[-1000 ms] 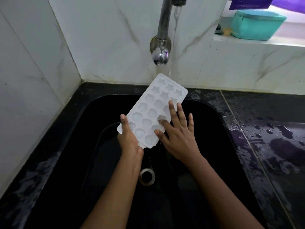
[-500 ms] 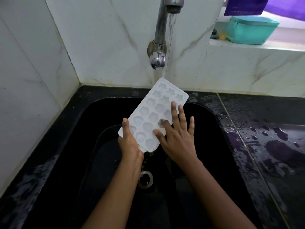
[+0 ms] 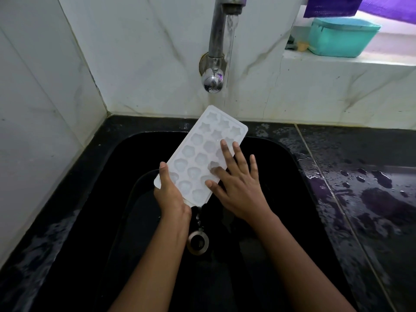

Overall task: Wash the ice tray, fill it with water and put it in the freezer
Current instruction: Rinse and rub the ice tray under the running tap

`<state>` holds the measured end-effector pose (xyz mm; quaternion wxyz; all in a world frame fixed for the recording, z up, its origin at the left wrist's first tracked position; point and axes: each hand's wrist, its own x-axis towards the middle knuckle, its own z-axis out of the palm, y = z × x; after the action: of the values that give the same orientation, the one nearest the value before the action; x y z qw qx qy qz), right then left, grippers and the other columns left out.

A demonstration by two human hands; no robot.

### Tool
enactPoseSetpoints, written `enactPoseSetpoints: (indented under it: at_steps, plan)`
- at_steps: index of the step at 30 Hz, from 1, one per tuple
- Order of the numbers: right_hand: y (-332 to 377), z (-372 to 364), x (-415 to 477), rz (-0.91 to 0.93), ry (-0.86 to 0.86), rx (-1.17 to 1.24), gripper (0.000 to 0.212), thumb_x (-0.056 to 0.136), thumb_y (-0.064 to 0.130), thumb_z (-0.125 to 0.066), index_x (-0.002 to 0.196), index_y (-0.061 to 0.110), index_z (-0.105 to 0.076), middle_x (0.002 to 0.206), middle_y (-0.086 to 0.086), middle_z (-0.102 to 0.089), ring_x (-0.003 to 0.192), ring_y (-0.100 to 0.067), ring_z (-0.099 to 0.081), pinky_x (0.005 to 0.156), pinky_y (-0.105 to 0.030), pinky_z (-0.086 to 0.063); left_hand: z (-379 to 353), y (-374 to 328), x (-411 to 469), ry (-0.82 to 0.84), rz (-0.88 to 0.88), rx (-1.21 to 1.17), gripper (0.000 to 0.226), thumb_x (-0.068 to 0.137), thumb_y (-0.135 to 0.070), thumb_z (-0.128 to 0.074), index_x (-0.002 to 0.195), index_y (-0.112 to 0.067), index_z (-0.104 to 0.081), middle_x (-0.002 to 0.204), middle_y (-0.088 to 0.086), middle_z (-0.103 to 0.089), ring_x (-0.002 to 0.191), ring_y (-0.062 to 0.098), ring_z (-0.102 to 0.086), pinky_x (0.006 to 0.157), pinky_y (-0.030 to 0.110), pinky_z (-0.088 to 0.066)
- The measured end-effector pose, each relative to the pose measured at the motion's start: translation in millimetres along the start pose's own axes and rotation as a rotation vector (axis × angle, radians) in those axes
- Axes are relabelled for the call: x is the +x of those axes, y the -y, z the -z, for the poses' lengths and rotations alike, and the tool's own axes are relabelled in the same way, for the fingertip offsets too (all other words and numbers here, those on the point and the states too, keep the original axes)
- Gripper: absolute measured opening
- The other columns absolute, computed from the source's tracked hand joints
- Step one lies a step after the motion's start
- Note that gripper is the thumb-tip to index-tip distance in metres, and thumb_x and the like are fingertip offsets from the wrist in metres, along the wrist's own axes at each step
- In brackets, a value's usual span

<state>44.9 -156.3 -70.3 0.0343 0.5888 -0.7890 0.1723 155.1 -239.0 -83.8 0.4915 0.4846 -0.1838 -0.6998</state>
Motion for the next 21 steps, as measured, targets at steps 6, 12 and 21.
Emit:
enactPoseSetpoints:
  at_steps: [6,12,21]
  plan:
    - [7,-7,-2,-0.056,-0.079,-0.006,0.06,0.089,0.066,-0.019,0.12,0.029,-0.055,0.158,0.005,0.014,0.142,-0.011,0.023,0.111,-0.046,0.018,-3,1,-4,0.016,0.004,0.022,0.034,0.092,-0.047,-0.06,0.096,-0.014,-0.065,0.09,0.006,-0.073,0.071,0.022,-0.073,0.058,0.034,-0.058]
    - [-9,1,1,-0.032,-0.021,-0.005,0.061,0.088,0.065,-0.013,0.108,0.032,-0.061,0.157,0.009,0.015,0.141,-0.01,0.027,0.114,-0.047,0.013,0,0,-2,0.016,0.012,0.034,0.035,0.091,-0.048,-0.061,0.095,-0.014,-0.065,0.092,0.007,-0.073,0.077,0.024,-0.073,0.063,0.036,-0.058]
    - [-14,1,3,-0.011,-0.018,0.104,0.061,0.087,0.066,-0.015,0.095,0.027,-0.062,0.154,0.016,0.007,0.141,-0.003,0.018,0.116,-0.045,0.005,1,4,-1,0.049,0.074,0.071,0.048,0.088,-0.056,-0.06,0.101,-0.01,-0.066,0.096,0.011,-0.074,0.082,0.029,-0.073,0.07,0.042,-0.06]
